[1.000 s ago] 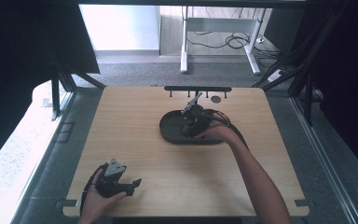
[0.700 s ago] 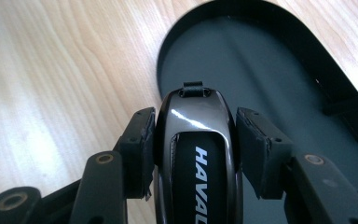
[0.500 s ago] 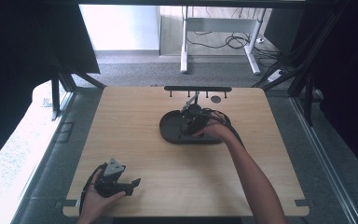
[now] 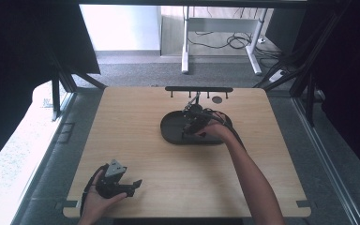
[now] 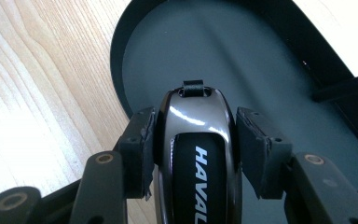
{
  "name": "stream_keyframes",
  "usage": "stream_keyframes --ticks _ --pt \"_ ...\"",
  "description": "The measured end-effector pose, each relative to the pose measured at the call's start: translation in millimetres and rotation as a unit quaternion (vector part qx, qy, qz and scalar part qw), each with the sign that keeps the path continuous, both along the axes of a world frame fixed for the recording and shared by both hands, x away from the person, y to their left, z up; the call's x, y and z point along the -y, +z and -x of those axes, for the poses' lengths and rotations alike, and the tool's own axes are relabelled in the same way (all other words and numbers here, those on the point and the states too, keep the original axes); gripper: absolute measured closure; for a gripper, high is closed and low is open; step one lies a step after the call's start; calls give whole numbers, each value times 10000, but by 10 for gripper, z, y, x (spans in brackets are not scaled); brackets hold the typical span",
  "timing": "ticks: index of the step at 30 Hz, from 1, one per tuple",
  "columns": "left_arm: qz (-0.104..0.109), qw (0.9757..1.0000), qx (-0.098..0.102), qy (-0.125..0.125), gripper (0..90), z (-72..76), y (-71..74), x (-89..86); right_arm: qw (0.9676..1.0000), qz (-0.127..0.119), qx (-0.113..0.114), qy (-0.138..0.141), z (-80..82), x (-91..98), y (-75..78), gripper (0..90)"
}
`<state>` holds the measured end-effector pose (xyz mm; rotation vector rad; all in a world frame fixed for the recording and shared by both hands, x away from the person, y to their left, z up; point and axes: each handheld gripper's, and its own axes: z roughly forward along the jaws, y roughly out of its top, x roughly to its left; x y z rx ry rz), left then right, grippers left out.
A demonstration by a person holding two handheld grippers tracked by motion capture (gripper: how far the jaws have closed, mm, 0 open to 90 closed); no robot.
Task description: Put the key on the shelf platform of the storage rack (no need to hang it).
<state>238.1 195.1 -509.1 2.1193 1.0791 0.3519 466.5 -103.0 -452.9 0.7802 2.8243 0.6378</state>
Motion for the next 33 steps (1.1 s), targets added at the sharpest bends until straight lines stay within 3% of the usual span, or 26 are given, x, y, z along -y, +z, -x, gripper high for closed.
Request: stream_keyframes --ticks 5,33 --pt "0 10000 -9 8 217 -3 0 -11 10000 -38 -11 -9 -9 -28 -34 497" --pt "-22 10000 -68 -13 216 -10 -25 3 9992 411 1 -29 -69 0 -243 497"
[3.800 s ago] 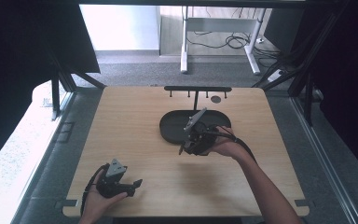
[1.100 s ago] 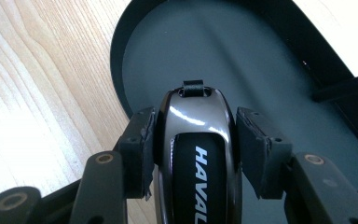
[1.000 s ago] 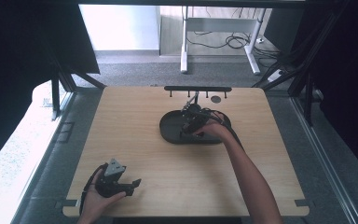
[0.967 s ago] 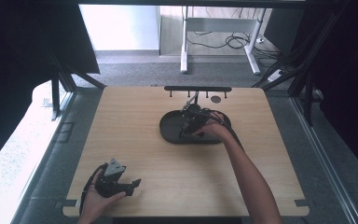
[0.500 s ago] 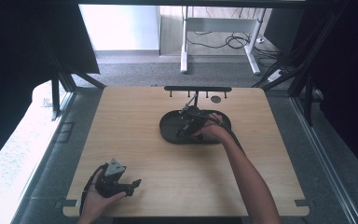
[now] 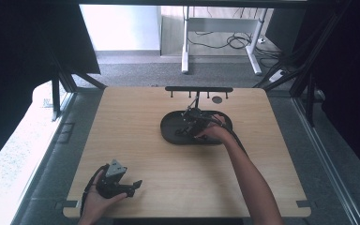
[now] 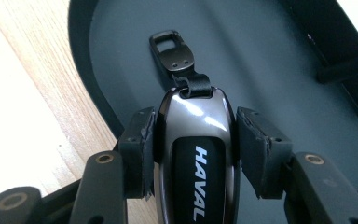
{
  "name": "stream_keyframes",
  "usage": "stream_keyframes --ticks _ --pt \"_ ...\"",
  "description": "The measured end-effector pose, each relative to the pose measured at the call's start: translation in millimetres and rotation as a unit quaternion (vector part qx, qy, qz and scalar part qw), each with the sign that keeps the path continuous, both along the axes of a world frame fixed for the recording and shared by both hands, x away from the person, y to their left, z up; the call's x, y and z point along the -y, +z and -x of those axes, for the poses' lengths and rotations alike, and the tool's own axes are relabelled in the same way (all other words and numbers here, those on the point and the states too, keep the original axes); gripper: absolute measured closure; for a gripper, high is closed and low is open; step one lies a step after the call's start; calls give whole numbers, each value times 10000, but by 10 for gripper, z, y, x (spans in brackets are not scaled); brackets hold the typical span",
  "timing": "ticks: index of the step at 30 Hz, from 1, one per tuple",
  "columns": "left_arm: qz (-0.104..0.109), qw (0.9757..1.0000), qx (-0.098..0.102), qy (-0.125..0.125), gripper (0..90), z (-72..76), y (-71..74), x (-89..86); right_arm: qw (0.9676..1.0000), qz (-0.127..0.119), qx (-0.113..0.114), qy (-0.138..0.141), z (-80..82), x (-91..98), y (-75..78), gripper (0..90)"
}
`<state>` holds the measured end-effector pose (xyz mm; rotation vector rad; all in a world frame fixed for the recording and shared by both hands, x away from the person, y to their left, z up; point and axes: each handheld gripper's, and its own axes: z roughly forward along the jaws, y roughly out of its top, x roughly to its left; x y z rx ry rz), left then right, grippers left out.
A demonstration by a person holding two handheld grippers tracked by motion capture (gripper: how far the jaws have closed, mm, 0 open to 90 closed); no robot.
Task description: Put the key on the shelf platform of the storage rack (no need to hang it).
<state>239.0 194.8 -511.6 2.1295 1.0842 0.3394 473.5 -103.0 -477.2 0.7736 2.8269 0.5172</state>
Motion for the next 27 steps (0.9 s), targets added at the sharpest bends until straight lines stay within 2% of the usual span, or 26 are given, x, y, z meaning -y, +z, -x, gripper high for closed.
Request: stream_keyframes --ticks 7,20,27 --pt "-3 10000 -1 2 216 1 1 0 10000 62 -20 -62 -27 42 -72 497" --pt "-2 10000 -23 6 216 1 -8 8 9997 199 95 -139 -72 137 -169 497" --pt "-25 10000 -43 -6 215 -7 -16 5 9996 238 30 -157 -134 205 -244 497"
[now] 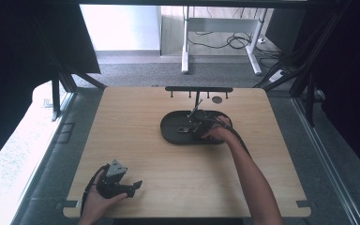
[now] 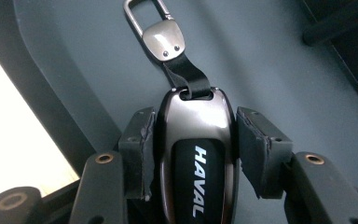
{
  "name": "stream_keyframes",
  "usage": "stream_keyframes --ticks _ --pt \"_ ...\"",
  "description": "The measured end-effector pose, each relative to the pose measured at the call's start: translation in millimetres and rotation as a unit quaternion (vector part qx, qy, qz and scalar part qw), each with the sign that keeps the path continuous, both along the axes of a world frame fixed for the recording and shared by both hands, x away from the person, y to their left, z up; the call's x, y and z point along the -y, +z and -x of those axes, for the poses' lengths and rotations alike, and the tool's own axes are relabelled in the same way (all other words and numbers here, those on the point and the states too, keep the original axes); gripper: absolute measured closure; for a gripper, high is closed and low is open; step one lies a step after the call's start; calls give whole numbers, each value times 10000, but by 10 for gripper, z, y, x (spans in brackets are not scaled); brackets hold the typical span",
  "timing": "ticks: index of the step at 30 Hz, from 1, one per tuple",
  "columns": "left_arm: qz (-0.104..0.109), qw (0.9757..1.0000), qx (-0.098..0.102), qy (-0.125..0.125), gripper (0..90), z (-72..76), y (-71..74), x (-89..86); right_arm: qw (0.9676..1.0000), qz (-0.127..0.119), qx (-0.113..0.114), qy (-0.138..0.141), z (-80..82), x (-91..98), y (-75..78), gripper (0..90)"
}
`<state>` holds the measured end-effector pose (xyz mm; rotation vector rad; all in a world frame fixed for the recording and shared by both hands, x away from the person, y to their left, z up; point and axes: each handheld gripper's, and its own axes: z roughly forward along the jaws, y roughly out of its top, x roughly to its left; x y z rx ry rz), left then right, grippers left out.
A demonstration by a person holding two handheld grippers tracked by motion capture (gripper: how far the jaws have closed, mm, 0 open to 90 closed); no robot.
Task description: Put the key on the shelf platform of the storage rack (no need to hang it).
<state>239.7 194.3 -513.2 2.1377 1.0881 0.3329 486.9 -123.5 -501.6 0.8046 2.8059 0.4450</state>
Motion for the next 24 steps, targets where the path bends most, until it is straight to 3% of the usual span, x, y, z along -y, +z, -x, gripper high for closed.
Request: stream_keyframes --ticks 9,11,14,17,24 --pt "-9 10000 -5 -11 215 1 0 2 9998 -169 46 -43 -3 48 -48 483" --pt "-8 10000 -1 -4 215 1 0 0 9997 -169 96 -122 8 49 -44 432" --pt "-9 10000 -2 -2 215 0 0 1 9992 -295 147 -237 27 64 9 407" --pt "1 10000 -1 1 215 1 1 0 9982 -439 331 -256 70 90 103 372" --pt "-5 10000 -1 4 215 -1 5 -5 9959 -717 497 -240 212 205 255 356"
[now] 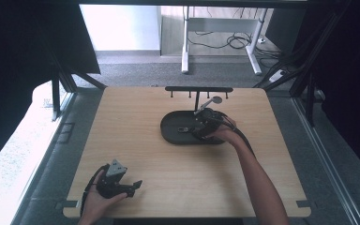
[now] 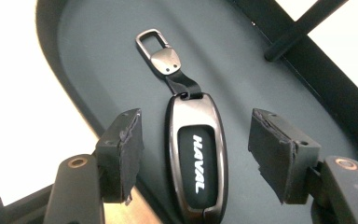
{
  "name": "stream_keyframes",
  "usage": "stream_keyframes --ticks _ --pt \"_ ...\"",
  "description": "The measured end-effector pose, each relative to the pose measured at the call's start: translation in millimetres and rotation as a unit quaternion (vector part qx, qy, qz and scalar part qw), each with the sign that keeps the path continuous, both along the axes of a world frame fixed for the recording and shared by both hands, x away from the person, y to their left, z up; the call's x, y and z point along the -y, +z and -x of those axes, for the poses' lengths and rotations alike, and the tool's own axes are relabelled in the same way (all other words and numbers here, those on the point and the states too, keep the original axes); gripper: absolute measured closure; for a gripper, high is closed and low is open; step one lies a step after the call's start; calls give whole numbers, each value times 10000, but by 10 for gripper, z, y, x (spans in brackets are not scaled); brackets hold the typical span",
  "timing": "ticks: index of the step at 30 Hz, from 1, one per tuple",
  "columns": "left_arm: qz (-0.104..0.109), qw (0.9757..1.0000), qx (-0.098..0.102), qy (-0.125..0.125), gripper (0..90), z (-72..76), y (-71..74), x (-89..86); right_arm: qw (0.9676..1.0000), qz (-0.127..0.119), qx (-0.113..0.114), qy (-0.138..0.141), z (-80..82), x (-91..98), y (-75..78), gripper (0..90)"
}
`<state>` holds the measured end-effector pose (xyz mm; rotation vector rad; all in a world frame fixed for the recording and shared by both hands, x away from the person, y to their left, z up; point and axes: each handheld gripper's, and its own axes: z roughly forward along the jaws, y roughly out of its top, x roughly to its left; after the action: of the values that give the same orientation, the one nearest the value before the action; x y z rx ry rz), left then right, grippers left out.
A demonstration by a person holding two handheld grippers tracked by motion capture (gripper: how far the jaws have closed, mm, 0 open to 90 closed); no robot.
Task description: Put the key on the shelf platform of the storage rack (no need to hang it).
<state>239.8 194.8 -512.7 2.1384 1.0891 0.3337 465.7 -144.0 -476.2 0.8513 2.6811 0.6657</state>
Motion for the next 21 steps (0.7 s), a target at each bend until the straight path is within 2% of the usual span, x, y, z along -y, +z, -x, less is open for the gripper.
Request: stream_keyframes --ticks 4,7,21 --pt "12 10000 -8 -5 215 2 1 7 9995 -311 -61 -58 92 102 68 359" --pt "8 10000 -8 -8 215 2 2 10 9989 -473 -16 -63 180 192 100 363" --pt "-18 10000 2 -60 215 9 -1 51 9972 -704 226 -73 682 566 127 369"
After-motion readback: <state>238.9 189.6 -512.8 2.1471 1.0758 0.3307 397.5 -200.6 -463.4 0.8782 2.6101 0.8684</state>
